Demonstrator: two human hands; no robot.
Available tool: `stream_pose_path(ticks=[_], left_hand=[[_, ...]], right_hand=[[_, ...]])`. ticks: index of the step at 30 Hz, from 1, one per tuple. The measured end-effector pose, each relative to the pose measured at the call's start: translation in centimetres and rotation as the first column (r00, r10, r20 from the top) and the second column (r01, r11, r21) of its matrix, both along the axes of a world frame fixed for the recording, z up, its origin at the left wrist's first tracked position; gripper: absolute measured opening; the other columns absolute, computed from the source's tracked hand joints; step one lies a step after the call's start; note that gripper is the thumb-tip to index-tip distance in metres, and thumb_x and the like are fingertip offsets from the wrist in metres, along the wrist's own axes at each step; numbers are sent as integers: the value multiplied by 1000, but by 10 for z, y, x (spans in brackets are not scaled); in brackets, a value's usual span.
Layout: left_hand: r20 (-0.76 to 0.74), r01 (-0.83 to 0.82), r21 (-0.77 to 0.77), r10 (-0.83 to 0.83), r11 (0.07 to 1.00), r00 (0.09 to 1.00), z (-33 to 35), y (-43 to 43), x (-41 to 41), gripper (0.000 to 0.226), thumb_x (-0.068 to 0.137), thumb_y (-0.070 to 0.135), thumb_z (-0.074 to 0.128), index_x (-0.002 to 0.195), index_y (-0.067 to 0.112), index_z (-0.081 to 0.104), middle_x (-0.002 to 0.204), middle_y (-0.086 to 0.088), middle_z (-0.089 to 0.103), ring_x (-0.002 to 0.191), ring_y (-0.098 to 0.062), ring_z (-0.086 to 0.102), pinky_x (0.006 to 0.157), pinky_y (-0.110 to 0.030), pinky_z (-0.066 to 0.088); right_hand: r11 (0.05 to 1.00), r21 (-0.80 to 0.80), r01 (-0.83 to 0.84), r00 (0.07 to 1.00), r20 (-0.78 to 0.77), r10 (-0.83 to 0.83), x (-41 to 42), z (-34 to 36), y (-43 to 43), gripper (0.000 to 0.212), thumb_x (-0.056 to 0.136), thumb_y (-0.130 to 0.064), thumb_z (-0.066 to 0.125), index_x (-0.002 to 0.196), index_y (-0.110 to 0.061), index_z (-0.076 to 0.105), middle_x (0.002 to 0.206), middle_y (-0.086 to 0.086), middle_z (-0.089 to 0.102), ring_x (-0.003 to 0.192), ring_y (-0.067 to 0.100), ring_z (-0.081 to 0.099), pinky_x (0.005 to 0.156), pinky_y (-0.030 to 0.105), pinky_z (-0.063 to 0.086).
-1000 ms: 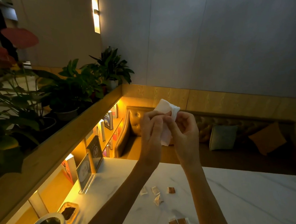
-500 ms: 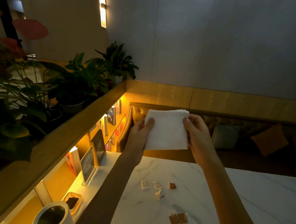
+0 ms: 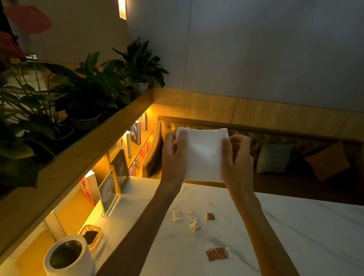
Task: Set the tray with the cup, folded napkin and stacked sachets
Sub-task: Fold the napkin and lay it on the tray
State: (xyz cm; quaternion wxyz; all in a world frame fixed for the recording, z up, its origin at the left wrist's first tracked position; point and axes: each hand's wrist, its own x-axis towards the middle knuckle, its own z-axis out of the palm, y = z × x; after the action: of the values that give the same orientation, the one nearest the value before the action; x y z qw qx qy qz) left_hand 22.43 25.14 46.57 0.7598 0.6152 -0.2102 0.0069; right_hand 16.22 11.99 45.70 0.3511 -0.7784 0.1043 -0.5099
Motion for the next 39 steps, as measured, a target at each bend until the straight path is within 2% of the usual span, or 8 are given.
stream_pose_path(ticks=[5,10,14,20,26,30,36,39], left_hand=[[94,-108,32,104,994,990,2,-7,-2,34,101,47,38,112,17,51,99,1,59,85,-15,66,69,-31,59],[189,-164,84,146,983,971,1,-14,-4,14,103,41,39,99,30,46,88,11,56,77,-7,65,66,-27,58],[164,-131,47,121,990,979,1,-16,-2,16,102,44,37,102,32,48,90,11,57,76,4,64,59,-15,56],[50,57,20,-58,998,997,4,-17,-1,33,99,44,46,125,25,38,110,6,57,87,-11,67,59,-18,57],[80,550,148,-565,822,821,-19,7,11,53,91,21,63,131,44,38,139,3,43,113,-27,62,72,-39,62],[23,534,227,-552,815,833,-53,12,4,42,97,13,58,133,33,54,138,9,40,118,-30,57,70,-32,61],[-130,557,385,-555,736,822,-98,12,-10,69,95,20,61,149,45,25,151,12,29,131,-31,48,96,-49,55],[-151,574,439,-573,691,806,-126,16,-21,77,96,20,60,153,43,14,155,7,24,125,-26,53,87,-40,61]], right_hand=[[985,87,-150,980,146,136,-5,4,0,38,96,-29,53,131,-23,37,99,-18,61,85,11,67,58,21,58],[975,-4,-220,958,187,217,-9,3,-2,23,97,-16,49,119,-15,42,108,-22,54,91,9,64,60,19,56],[978,-54,-199,967,152,205,-10,-2,-5,24,95,-19,48,117,-10,52,116,6,56,101,21,59,73,32,59],[989,86,-119,983,153,104,-11,-3,-4,34,96,-24,48,128,-14,52,123,2,52,107,13,55,83,29,57],[857,333,-393,912,23,410,-34,-15,-33,47,101,-21,43,146,-26,30,139,3,37,115,21,54,76,31,59],[777,415,-473,819,-118,562,-58,-42,-43,59,94,-24,48,148,-33,26,138,-5,36,111,26,58,54,27,57],[773,493,-400,780,-261,569,-84,-90,-48,55,97,-11,49,145,-29,30,133,-13,41,120,13,52,79,25,56],[794,506,-337,745,-373,553,-103,-115,-49,61,96,-6,49,146,-34,29,133,-16,38,115,6,51,82,18,53]])
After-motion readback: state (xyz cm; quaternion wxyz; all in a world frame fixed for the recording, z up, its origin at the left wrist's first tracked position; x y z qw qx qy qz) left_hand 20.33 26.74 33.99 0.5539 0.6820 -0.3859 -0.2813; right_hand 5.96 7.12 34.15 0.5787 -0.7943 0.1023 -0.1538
